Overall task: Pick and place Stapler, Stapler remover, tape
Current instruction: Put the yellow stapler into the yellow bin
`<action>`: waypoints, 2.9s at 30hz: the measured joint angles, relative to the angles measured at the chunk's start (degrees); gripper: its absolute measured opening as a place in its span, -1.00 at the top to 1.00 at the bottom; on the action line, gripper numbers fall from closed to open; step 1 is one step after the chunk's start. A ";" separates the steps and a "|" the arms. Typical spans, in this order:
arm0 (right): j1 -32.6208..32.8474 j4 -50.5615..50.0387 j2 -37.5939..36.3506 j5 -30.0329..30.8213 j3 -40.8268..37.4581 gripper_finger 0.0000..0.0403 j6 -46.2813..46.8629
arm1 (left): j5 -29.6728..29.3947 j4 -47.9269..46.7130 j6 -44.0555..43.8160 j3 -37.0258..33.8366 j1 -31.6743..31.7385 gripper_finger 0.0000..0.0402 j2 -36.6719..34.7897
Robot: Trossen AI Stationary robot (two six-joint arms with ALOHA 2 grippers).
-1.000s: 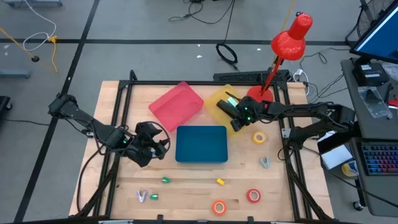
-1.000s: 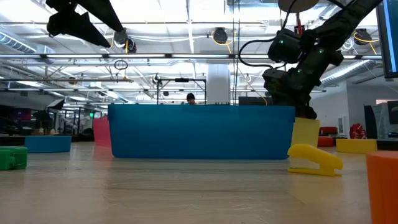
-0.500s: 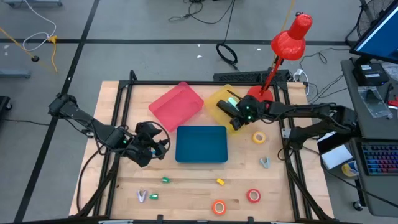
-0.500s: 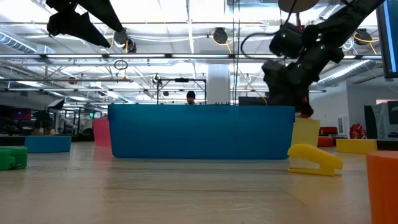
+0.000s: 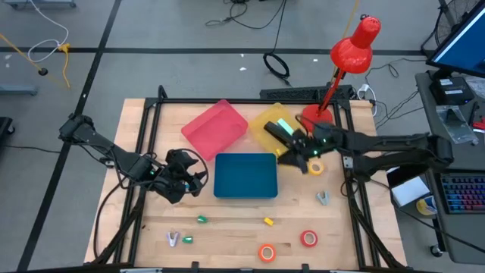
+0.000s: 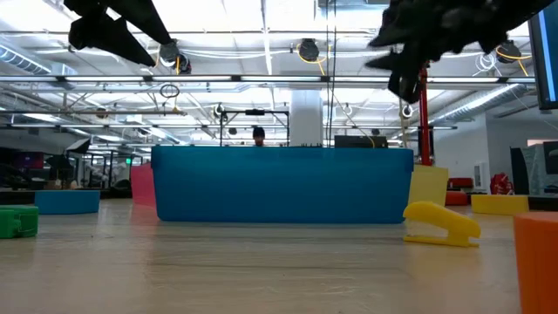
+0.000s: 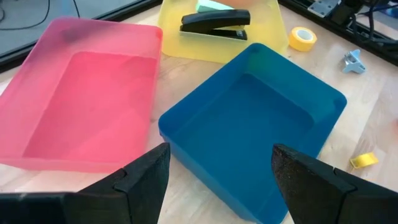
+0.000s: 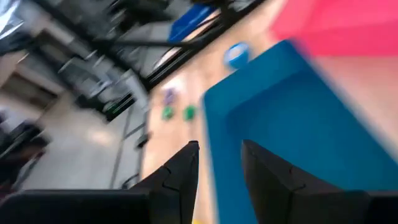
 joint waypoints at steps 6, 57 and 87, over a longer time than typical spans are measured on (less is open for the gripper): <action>12.33 0.70 0.94 0.35 0.00 0.42 7.18 | 0.00 0.18 1.12 0.00 0.00 -0.36 0.00; 35.07 10.11 30.09 13.65 16.81 0.76 30.58 | 2.39 14.15 22.82 -28.70 -6.59 -0.36 -37.13; 33.04 13.73 30.07 23.01 16.72 0.73 27.60 | 21.05 24.92 32.32 -45.88 7.08 -0.36 -60.30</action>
